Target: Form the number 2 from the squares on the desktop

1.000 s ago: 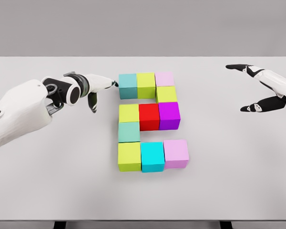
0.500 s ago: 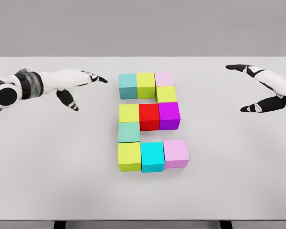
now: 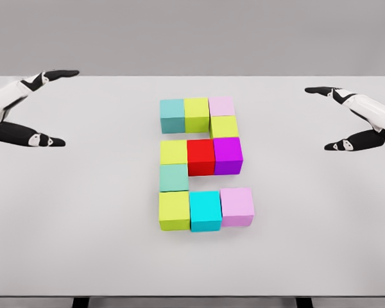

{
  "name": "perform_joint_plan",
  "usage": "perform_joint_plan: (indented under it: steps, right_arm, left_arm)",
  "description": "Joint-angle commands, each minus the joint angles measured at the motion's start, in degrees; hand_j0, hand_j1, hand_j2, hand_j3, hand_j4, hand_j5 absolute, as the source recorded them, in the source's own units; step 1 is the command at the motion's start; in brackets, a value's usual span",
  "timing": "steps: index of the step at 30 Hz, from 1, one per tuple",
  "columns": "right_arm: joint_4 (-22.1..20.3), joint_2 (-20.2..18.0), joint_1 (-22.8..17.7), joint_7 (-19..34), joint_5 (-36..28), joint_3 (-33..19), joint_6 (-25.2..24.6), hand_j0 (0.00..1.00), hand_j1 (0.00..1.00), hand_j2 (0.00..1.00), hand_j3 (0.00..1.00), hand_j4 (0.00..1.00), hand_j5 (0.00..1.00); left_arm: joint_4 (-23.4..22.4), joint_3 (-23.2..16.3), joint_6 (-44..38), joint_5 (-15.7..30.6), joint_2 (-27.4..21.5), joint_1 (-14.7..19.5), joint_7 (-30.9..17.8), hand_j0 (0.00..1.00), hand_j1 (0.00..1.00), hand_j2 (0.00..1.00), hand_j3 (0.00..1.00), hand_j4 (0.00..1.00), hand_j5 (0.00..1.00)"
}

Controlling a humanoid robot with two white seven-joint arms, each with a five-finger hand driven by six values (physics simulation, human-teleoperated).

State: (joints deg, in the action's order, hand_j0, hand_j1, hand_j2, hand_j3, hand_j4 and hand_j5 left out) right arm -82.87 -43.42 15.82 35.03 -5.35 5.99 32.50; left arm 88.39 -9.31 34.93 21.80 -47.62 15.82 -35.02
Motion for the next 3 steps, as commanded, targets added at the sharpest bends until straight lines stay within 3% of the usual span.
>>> perform_joint_plan:
  steps: [1,3]
  right_arm:
    - [-0.01,-0.09,-0.09,-0.03,-0.45,-0.02,-0.16,1.0,1.0,1.0,1.0,1.0,1.0]
    - [-0.01,-0.09,-0.09,-0.03,-0.45,-0.02,-0.16,1.0,1.0,1.0,1.0,1.0,1.0]
  left_arm:
    - [0.03,0.17,0.07,0.61,0.16,-0.18,0.02,1.0,1.0,1.0,1.0,1.0,1.0]
    - [-0.06,-0.35,0.07,0.17,0.16,-0.97,0.02,1.0,1.0,1.0,1.0,1.0,1.0]
